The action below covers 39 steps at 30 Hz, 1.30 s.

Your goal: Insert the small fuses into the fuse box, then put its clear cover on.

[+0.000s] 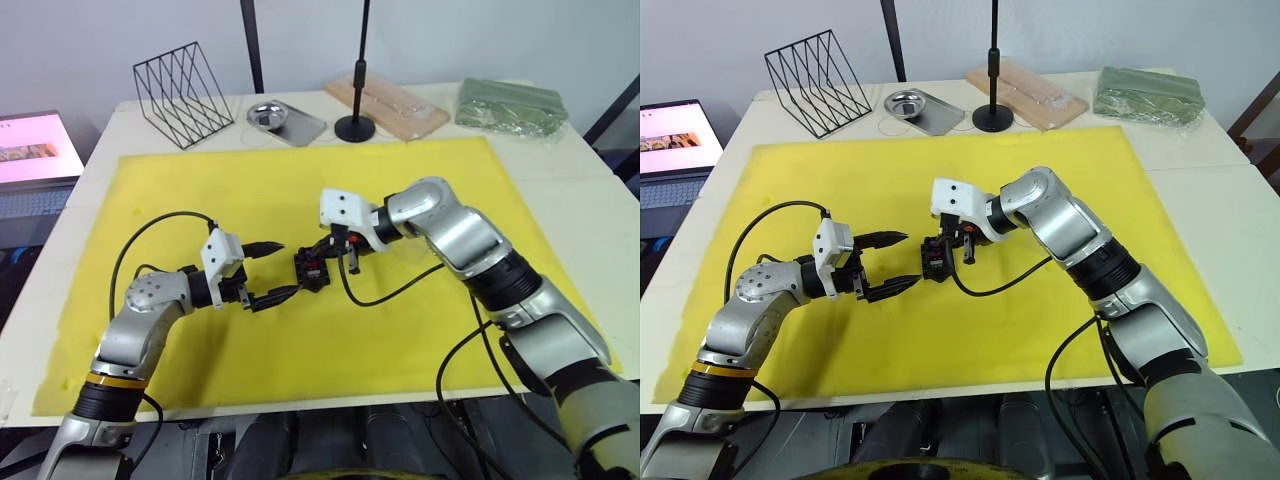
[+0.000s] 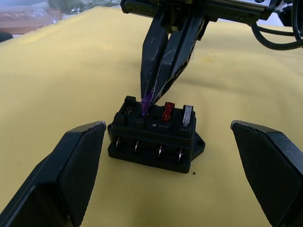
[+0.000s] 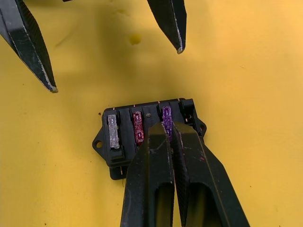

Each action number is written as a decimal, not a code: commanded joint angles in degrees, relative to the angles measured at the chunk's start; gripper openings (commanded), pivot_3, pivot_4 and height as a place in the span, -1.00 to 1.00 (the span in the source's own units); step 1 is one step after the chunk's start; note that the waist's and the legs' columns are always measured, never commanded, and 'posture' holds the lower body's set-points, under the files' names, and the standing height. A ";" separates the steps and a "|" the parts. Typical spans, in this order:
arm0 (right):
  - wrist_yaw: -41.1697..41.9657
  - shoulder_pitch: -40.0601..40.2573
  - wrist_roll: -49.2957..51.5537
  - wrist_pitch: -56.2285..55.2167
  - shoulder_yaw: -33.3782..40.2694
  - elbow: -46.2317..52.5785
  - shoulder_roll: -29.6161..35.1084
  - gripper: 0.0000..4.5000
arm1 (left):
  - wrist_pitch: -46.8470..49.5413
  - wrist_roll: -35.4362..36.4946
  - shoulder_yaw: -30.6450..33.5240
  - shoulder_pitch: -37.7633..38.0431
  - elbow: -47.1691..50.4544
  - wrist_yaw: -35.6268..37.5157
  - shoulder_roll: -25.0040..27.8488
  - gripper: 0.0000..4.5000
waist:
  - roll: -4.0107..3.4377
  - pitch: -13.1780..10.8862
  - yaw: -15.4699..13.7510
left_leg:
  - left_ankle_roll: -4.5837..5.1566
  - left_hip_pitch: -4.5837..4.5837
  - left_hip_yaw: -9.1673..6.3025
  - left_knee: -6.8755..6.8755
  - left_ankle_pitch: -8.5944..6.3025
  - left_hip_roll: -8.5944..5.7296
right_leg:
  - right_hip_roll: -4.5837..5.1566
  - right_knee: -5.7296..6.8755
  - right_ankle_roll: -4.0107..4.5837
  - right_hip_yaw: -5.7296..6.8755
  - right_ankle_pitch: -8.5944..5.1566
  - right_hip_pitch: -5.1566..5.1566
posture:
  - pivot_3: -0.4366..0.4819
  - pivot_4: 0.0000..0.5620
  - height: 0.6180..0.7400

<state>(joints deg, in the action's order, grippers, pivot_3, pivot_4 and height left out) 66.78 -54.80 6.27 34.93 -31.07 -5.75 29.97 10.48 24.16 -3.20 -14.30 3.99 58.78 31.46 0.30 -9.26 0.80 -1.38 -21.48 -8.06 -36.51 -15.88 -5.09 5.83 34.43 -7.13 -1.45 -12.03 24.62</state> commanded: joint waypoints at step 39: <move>6.86 -6.02 -1.90 -1.55 3.19 -4.64 -3.20 -0.99 | -2.52 -1.16 0.69 -1.45 -1.11 2.13 0.24 1.00 | -0.02 0.00 0.06 | -0.01 0.03 -0.01 0.02 0.00 -0.01 | 0.00 0.02 0.01 0.00 0.00 0.01 | -0.05 -0.47 1.00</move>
<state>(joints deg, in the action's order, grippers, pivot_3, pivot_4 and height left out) 72.86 -59.23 4.04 34.32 -28.95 -11.41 27.05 9.24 23.07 -3.27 -15.00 2.28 60.59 31.44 0.28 -9.26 0.86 -1.39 -21.45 -8.07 -36.49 -15.88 -5.09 5.83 34.45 -7.12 -1.46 -12.03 24.63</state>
